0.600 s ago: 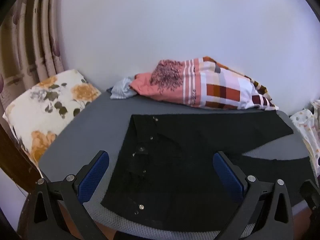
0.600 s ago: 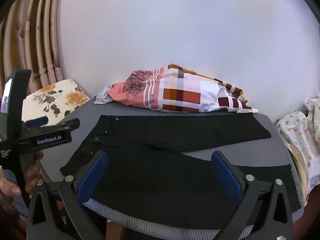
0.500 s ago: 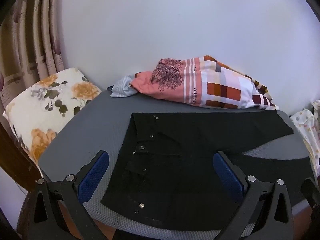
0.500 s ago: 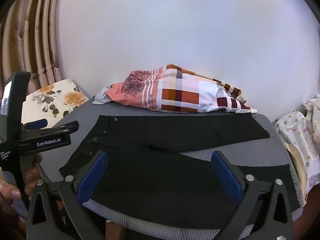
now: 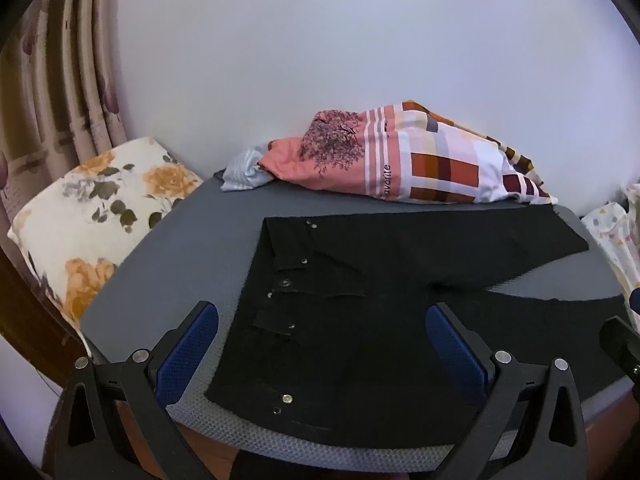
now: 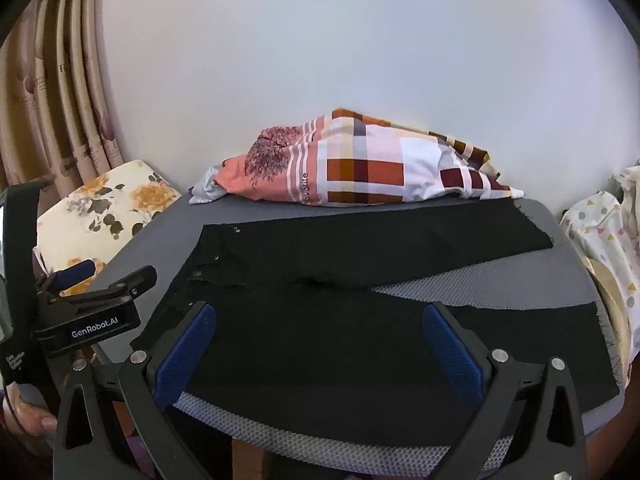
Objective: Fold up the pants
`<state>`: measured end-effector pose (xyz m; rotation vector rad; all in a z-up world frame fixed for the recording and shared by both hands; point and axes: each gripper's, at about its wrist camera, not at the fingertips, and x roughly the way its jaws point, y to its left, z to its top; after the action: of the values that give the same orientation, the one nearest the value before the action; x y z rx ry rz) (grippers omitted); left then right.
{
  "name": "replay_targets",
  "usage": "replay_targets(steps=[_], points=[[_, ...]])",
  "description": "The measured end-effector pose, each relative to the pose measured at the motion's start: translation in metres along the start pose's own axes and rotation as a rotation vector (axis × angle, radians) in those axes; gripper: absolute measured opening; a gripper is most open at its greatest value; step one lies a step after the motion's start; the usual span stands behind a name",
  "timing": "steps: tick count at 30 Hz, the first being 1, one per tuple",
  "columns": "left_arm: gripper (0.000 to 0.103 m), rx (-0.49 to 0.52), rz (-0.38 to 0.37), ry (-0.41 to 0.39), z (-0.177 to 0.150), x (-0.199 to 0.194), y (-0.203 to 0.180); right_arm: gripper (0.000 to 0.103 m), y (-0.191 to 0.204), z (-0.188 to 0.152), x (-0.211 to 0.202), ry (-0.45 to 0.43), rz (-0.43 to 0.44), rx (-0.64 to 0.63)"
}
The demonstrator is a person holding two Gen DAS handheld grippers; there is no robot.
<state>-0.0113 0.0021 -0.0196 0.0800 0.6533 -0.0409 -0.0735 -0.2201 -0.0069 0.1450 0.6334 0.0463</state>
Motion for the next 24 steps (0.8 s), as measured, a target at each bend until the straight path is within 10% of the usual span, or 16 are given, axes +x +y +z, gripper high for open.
replay_targets(steps=[24], points=[[0.103,0.011,0.014,0.017,-0.0068,0.003,0.0018,0.103,0.007,-0.0047,0.0073,0.022,0.014,-0.004]])
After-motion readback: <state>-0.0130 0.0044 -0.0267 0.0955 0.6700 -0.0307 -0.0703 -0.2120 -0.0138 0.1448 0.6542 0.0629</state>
